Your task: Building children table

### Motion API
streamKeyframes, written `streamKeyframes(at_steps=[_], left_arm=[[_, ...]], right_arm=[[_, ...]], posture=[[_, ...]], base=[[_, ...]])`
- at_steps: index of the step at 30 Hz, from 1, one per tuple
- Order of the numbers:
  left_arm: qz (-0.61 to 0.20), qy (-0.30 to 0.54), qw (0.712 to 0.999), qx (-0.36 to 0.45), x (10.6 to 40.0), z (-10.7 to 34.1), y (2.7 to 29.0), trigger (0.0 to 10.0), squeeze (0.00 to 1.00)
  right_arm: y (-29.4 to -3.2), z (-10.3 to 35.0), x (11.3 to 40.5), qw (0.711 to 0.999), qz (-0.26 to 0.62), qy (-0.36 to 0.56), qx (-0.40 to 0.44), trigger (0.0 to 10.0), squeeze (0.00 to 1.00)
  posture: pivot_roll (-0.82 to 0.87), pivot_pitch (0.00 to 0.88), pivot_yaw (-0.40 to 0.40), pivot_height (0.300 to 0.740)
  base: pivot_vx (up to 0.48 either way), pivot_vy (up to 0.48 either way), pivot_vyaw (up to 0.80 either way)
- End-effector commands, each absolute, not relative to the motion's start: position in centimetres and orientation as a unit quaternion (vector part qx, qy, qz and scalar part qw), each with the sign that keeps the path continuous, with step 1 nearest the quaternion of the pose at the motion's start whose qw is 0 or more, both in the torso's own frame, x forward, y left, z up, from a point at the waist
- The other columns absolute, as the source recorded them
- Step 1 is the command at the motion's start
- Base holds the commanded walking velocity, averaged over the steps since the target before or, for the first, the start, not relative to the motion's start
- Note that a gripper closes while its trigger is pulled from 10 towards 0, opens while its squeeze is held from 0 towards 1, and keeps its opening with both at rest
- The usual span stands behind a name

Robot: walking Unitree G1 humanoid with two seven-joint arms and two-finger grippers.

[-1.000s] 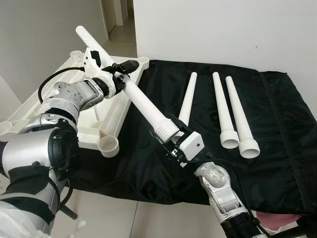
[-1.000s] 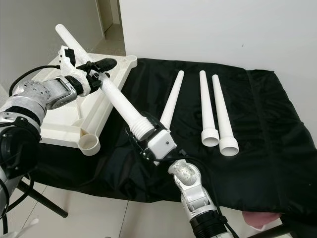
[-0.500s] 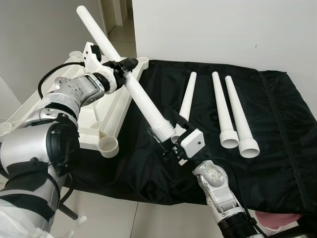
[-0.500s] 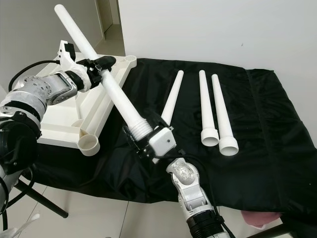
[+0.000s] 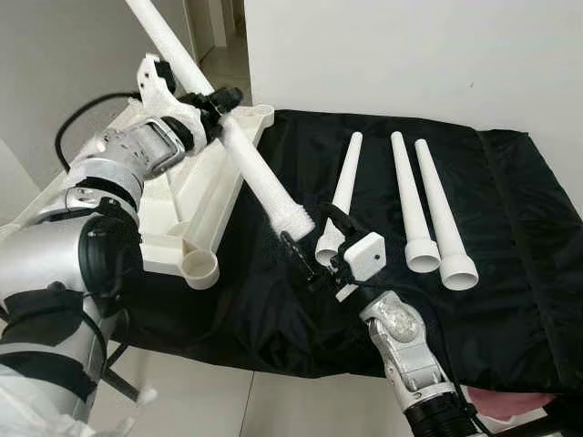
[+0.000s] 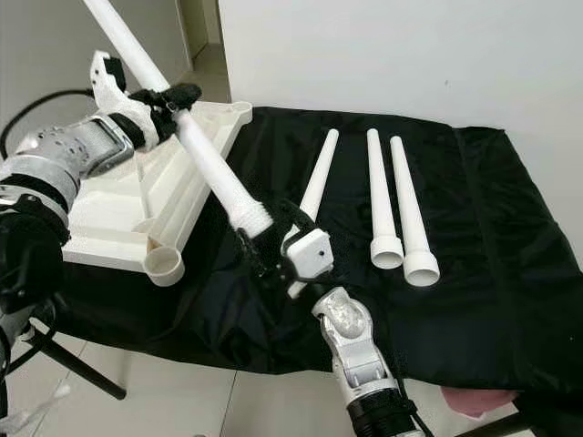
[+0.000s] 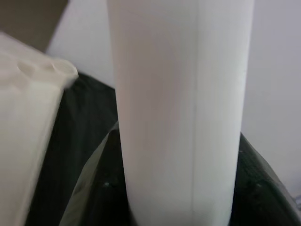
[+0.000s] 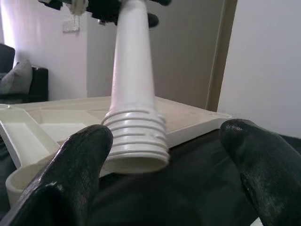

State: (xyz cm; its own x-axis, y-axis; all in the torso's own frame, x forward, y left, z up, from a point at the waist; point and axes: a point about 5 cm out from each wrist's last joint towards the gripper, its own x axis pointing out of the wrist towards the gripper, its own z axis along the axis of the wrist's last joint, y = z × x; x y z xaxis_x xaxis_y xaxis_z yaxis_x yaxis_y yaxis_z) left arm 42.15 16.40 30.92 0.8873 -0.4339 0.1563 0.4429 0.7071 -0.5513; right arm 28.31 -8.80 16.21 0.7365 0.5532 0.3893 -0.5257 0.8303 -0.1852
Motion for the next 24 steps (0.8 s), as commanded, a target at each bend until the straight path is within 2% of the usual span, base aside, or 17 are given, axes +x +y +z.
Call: streamKeyframes(at_steps=[1,12,16,20,21,24], left_arm=[[-0.233,-0.034,0.933,-0.272,42.1,32.1,16.7,10.0,0.00],[-0.210,-0.103,0.954,-0.188,42.1,33.7,16.2,10.0,0.00],[-0.253,-0.124,0.949,-0.139,41.8,34.0,14.6,10.0,0.00],[-0.272,-0.134,0.944,-0.126,41.6,33.7,13.4,10.0,0.00],[-0.290,-0.144,0.941,-0.102,41.3,33.4,12.2,10.0,0.00],[-0.298,-0.151,0.938,-0.088,41.1,33.2,11.7,10.0,0.00]], right_arm=[[-9.0,16.2,28.3,0.933,0.290,-0.212,-0.023,10.0,0.00],[-9.5,16.2,28.8,0.942,0.283,-0.178,-0.032,10.0,0.00],[-9.2,16.9,29.0,0.945,0.282,-0.162,0.034,10.0,0.00],[-9.0,17.5,29.3,0.943,0.290,-0.155,0.040,10.0,0.00],[-8.9,17.9,29.6,0.946,0.289,-0.143,0.040,10.0,0.00],[-8.9,18.1,29.8,0.948,0.285,-0.136,0.039,10.0,0.00]], posture=[[-0.07,0.004,0.086,0.740],[-0.06,0.012,0.078,0.740],[-0.05,0.014,0.077,0.740],[-0.05,0.016,0.074,0.740],[-0.05,0.018,0.074,0.740],[-0.05,0.021,0.072,0.740]], base=[[0.000,0.000,0.00],[0.000,0.000,0.00],[0.000,0.000,0.00],[0.000,0.000,0.00],[0.000,0.000,0.00],[0.000,0.000,0.00]])
